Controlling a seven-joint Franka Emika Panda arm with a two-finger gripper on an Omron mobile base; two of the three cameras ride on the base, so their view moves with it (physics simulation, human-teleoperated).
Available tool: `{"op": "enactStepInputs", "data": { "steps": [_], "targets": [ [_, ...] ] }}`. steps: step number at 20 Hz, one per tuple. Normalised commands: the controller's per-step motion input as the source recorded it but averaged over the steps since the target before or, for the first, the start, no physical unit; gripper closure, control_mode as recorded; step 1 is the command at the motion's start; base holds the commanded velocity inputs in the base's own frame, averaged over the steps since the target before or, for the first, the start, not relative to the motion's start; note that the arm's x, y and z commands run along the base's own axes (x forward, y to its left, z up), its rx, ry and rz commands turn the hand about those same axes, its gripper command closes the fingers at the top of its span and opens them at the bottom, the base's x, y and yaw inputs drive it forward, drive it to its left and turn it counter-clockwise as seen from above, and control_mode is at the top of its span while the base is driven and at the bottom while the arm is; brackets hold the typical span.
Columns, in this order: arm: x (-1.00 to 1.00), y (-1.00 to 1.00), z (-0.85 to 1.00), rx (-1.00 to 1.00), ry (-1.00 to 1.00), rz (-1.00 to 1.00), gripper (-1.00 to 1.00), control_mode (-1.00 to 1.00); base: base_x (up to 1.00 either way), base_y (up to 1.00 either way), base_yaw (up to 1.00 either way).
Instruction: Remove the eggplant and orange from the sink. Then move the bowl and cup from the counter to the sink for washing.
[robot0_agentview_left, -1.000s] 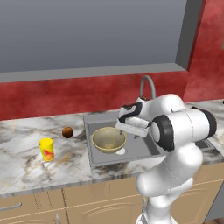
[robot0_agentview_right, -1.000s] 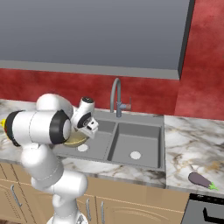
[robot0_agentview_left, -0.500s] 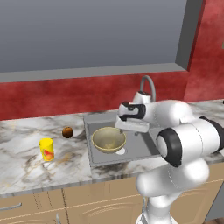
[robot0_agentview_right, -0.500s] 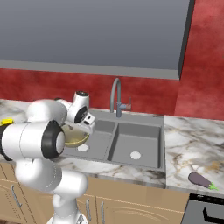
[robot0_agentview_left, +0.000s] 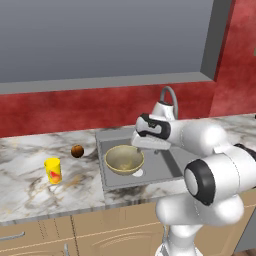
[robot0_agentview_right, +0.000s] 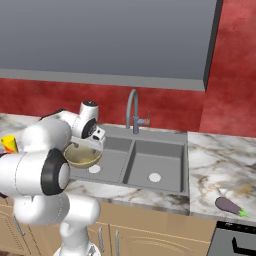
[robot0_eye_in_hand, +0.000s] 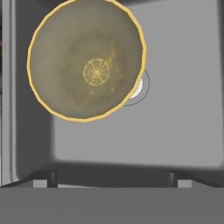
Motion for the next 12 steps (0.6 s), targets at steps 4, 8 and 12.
{"op": "enactStepInputs", "data": {
  "steps": [4,8,12],
  "targets": [
    [-0.27,0.10,0.01,0.00,-0.02,0.00,-1.00,-1.00,0.00,0.00,0.00],
    [-0.26,0.20,0.17,0.00,0.00,0.00,-1.00,-1.00,0.00,0.00,0.00],
    [-0.21,0.23,0.26,-0.01,0.00,0.00,-1.00,-1.00,0.00,0.00,0.00]
  ]
}}
